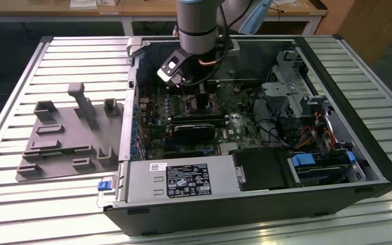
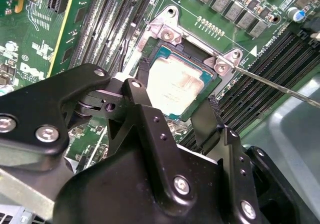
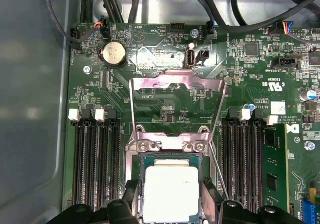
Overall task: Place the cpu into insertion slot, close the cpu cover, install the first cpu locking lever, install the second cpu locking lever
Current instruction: 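Place the cpu into insertion slot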
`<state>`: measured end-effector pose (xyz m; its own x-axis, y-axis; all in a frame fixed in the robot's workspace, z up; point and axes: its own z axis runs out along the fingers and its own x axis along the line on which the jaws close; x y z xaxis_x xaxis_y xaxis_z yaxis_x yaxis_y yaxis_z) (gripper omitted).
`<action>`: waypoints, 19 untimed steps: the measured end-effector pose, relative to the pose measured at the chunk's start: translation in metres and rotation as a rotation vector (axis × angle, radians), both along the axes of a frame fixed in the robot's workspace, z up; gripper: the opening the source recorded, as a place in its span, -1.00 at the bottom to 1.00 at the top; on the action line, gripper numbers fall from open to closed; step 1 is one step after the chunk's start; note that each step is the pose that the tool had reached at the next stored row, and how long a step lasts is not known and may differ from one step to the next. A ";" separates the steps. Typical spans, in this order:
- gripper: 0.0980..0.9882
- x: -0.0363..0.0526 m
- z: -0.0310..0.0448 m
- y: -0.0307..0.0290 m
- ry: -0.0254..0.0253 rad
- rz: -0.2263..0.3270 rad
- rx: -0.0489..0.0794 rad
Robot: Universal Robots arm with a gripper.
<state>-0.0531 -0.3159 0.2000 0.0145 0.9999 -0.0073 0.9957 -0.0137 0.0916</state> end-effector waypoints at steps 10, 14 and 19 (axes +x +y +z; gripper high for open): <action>-0.15 -0.0001 0.0001 -0.0001 0.0001 -0.001 0.000; -0.54 -0.0001 0.0001 0.0000 0.0002 -0.002 0.000; -0.95 -0.0001 0.0001 0.0000 0.0001 -0.002 0.000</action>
